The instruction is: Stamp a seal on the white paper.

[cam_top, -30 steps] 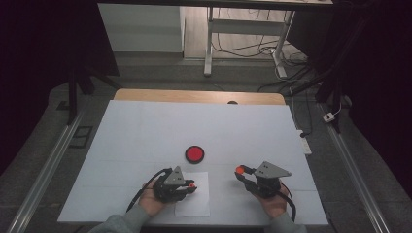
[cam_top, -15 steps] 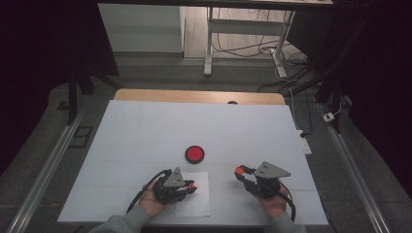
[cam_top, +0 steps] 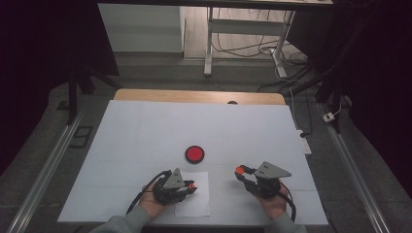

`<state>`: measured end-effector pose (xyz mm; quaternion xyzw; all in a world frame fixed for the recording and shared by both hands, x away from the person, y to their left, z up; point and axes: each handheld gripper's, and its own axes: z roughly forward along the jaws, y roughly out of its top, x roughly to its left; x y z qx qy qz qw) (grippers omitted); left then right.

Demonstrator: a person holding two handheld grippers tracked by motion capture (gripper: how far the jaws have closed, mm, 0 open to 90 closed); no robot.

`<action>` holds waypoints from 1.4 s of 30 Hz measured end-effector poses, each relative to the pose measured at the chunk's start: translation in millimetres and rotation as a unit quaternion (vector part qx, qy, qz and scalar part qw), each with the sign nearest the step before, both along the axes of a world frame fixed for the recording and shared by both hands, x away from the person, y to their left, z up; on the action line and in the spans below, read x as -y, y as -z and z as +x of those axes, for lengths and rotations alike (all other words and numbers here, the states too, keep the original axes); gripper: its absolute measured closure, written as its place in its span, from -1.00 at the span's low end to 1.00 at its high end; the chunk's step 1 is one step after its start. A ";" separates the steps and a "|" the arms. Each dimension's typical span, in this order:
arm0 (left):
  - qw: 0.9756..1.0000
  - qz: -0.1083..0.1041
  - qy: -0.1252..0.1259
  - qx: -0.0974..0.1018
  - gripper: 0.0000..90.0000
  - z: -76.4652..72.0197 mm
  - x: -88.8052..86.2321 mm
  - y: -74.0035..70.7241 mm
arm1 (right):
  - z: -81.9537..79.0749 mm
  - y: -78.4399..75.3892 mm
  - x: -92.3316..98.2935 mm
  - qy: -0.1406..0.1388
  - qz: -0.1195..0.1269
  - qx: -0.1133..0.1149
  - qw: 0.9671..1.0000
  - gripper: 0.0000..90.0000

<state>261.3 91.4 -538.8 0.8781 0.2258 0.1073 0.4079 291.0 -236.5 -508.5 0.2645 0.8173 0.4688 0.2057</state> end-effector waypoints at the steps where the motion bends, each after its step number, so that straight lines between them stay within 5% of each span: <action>1: 1.000 0.000 0.000 0.000 0.62 0.0 -0.1 0.1 | 0.1 0.2 -0.1 0.000 0.000 0.000 1.000 0.43; 20: 1.000 -0.007 0.006 -0.002 0.61 1.8 -1.5 -0.8 | 0.7 -0.3 1.4 0.004 0.002 0.000 1.000 0.43; 25: 0.999 -0.048 -0.002 0.015 0.61 0.9 -7.7 -9.9 | 0.9 -0.4 1.8 0.002 0.003 0.002 1.000 0.43; 30: 0.997 -0.081 -0.010 0.010 0.61 1.8 -15.6 -16.2 | 0.8 -0.4 1.7 0.004 0.003 0.001 1.000 0.43; 42: 0.994 -0.105 -0.014 -0.004 0.61 2.5 -20.5 -25.3 | 0.7 -0.3 1.5 0.004 0.002 0.001 1.000 0.43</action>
